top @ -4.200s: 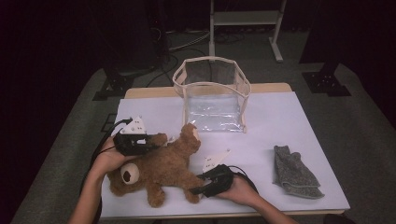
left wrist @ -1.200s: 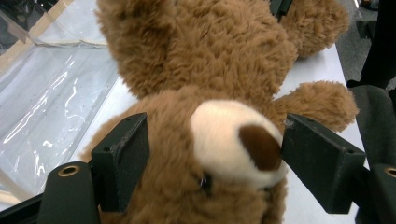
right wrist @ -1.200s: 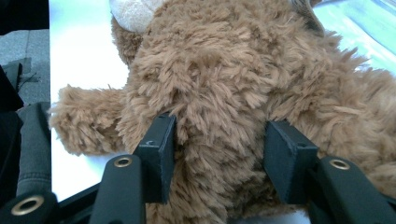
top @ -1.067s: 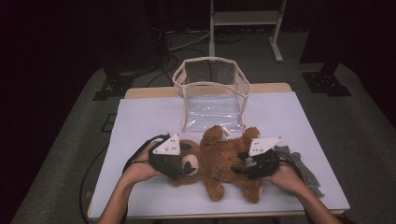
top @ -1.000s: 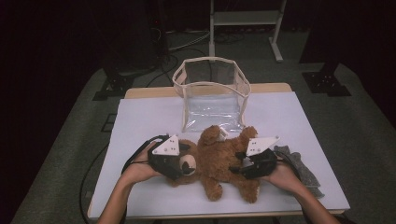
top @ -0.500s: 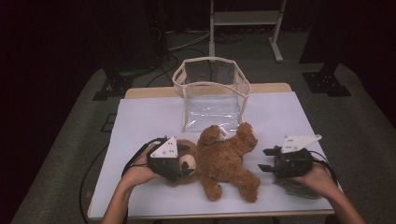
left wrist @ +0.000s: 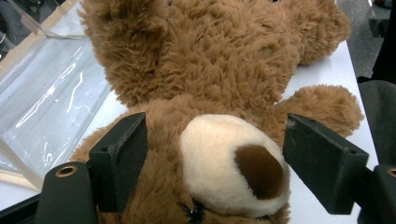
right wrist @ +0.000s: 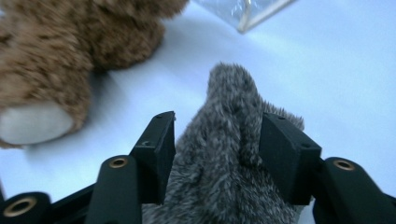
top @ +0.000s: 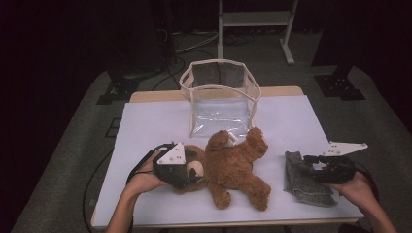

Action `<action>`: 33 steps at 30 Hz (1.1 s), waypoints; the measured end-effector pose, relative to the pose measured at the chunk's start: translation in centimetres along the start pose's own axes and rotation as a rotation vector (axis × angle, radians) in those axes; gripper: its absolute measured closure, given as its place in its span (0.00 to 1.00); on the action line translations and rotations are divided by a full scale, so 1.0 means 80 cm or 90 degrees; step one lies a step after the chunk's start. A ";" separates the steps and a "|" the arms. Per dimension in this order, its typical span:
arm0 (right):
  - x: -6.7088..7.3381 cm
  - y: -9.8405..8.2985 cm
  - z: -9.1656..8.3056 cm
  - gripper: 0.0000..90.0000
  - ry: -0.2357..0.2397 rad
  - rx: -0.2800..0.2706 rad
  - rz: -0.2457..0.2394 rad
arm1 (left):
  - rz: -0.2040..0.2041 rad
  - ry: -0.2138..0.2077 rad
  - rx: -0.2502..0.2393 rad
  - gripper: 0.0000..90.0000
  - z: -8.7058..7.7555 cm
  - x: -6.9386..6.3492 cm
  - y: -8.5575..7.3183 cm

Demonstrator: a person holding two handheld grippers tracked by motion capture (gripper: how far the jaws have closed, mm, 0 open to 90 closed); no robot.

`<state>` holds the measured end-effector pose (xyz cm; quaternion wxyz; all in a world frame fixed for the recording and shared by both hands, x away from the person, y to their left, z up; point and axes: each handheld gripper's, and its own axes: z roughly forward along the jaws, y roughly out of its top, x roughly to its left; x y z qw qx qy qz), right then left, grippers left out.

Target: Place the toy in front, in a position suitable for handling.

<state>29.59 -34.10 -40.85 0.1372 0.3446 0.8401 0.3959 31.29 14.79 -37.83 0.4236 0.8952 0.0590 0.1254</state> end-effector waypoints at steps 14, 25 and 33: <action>-0.006 -0.012 0.053 0.60 -0.061 0.080 -0.002 | -0.017 0.017 -0.001 0.21 -0.010 0.004 -0.004; -0.007 -0.014 0.050 0.89 -0.035 0.084 0.043 | -0.033 0.036 0.018 0.15 -0.018 0.007 -0.012; -0.017 -0.015 0.026 0.90 0.031 0.051 0.088 | -0.045 0.032 0.015 0.15 -0.020 0.010 -0.018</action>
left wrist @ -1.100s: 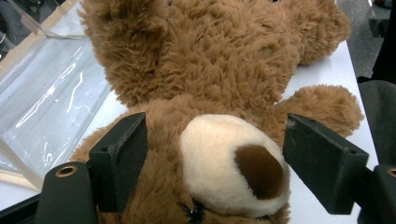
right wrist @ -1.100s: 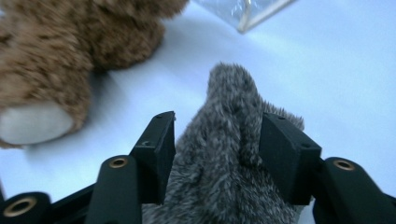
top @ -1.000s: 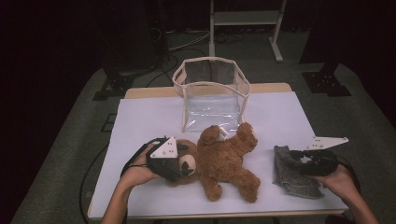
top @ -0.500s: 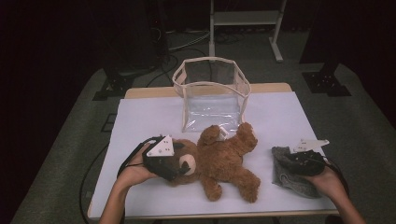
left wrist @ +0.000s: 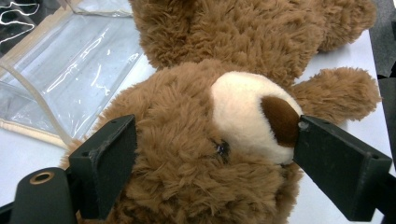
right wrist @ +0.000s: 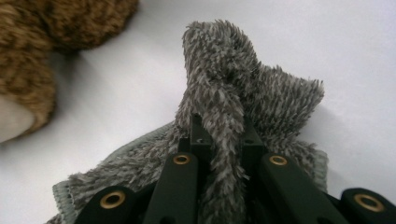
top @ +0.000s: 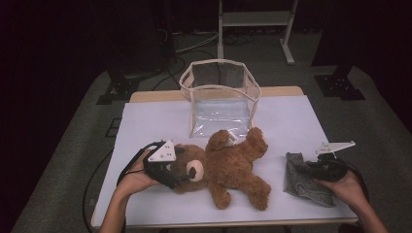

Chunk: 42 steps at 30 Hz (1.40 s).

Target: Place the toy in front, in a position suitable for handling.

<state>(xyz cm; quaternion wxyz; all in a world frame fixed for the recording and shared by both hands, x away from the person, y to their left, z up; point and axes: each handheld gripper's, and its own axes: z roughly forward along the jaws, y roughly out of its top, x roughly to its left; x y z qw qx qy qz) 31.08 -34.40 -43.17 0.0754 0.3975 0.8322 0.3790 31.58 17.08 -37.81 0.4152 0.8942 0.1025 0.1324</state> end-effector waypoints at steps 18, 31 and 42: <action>0.011 0.021 -0.012 0.82 -0.010 0.016 -0.030 | 0.000 -0.008 0.001 0.15 0.003 -0.002 0.001; 0.011 0.014 -0.016 0.75 -0.014 0.017 -0.019 | -0.003 -0.009 0.004 0.15 0.005 -0.002 0.002; 0.011 0.008 0.024 0.59 -0.094 0.083 -0.036 | -0.006 -0.012 0.000 0.14 0.006 -0.002 0.001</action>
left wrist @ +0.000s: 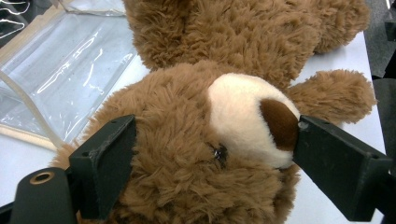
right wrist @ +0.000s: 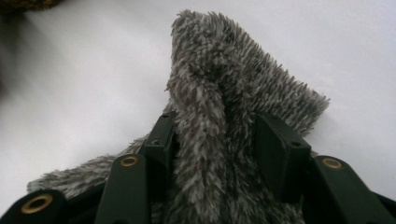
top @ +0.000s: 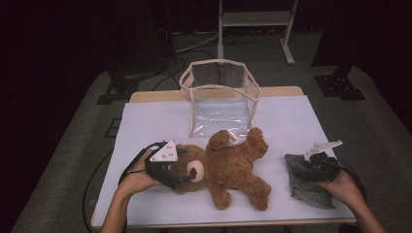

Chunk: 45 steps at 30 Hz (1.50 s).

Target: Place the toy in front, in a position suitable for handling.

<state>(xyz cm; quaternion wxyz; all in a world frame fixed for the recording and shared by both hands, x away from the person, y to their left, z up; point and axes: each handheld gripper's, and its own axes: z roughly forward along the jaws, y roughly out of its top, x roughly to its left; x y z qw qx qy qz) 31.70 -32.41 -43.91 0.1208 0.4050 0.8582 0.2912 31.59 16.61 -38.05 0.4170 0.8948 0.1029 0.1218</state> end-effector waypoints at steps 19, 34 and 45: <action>0.076 0.096 -0.052 0.89 0.185 -0.179 -0.115 | -0.014 -0.001 0.005 0.15 0.011 0.003 0.001; 0.167 0.145 0.014 0.89 0.247 -0.155 -0.259 | 0.009 0.009 0.002 0.15 0.005 0.000 0.002; 0.126 0.085 0.008 0.89 0.223 -0.125 -0.198 | 0.000 -0.024 0.007 0.27 0.005 -0.001 -0.007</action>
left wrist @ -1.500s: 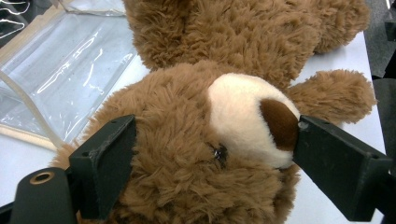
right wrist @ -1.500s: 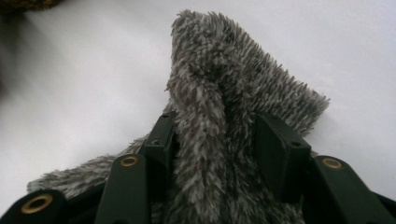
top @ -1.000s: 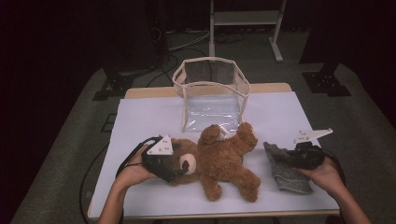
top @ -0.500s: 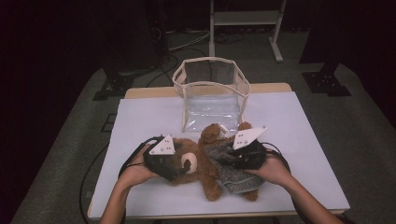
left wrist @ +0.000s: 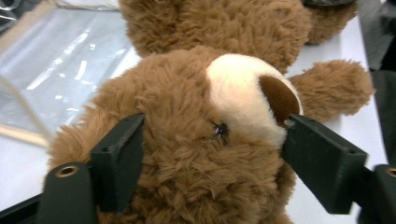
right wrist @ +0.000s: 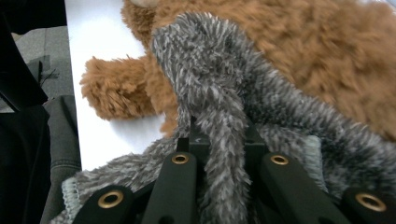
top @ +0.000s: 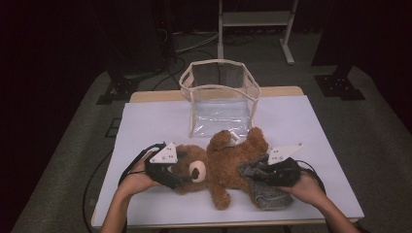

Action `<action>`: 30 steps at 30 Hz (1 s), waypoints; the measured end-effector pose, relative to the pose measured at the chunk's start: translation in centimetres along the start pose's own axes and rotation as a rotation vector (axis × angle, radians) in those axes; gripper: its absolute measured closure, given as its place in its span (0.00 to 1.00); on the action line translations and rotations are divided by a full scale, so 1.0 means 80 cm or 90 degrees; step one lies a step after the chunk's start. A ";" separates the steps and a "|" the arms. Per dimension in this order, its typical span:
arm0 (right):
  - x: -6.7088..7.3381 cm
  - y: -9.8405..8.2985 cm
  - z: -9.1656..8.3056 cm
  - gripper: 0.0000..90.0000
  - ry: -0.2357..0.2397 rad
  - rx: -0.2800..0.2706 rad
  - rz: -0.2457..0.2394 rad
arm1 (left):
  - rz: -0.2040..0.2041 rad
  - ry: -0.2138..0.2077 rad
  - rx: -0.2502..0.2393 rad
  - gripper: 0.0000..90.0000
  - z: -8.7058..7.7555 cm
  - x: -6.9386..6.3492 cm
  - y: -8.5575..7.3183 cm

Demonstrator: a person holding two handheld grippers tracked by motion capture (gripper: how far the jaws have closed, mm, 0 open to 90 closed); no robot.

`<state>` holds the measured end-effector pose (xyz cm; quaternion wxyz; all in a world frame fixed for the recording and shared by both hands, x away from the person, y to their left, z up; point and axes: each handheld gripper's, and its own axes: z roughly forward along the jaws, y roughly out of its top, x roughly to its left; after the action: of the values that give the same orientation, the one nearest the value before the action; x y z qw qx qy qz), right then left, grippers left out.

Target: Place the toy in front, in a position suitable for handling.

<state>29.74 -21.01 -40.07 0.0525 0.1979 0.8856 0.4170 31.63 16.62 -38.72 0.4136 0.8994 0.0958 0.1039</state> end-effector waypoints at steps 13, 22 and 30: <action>0.018 0.071 0.017 0.89 -0.003 -0.019 -0.083 | 0.030 -0.007 0.007 0.33 0.025 -0.004 0.026; 0.012 0.028 0.011 0.89 0.006 -0.024 -0.046 | 0.030 0.002 0.004 0.31 0.016 -0.004 0.019; -0.001 -0.040 -0.015 0.89 -0.006 -0.046 0.050 | 0.032 0.001 0.007 0.30 0.015 -0.006 0.019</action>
<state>28.52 -23.77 -41.73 0.0471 0.2321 0.8614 0.4493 31.61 14.69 -38.39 0.4057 0.9038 0.0741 0.1141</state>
